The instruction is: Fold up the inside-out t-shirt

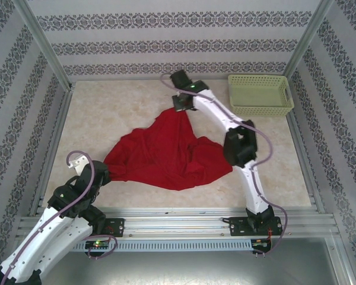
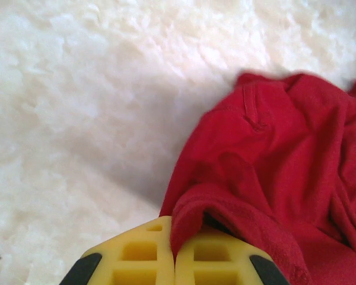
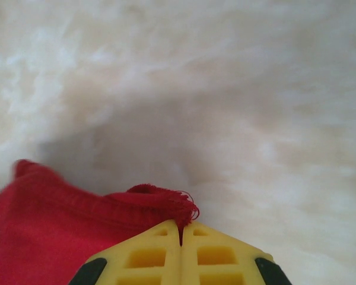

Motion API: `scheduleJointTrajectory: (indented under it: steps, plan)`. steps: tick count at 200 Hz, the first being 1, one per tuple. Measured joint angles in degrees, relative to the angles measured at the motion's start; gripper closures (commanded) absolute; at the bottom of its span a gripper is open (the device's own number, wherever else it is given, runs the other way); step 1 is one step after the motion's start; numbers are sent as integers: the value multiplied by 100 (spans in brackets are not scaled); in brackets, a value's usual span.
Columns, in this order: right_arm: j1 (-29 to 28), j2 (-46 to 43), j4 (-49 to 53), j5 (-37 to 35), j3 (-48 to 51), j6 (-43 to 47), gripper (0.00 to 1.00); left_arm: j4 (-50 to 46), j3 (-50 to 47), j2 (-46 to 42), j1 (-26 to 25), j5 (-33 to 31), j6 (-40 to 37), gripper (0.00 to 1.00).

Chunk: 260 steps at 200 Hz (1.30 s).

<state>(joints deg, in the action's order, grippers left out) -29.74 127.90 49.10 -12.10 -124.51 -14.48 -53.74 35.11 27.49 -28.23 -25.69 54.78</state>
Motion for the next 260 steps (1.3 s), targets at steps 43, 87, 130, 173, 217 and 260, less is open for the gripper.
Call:
scheduleJointTrajectory:
  steps: [43,87,130,173,217,260]
  plan:
    - [68,-3018,-887,-588,2900,-9,100,254,219,485,291,-133,-352,100]
    - [74,-4409,-1386,-483,5606,-542,100,638,-323,645,739,398,-448,100]
    - [168,-4391,-1104,-505,5447,-640,100,1106,85,1502,1523,1447,-868,100]
    - [278,-4690,-1014,-656,3416,-361,100,2033,1882,2658,1550,2221,-1268,100]
    - [343,-5340,-894,-938,2009,-20,100,2516,3469,3211,1434,2420,-1591,100]
    - [376,-5761,-608,-1172,1252,256,100,2485,4695,2820,1429,1923,-2081,100]
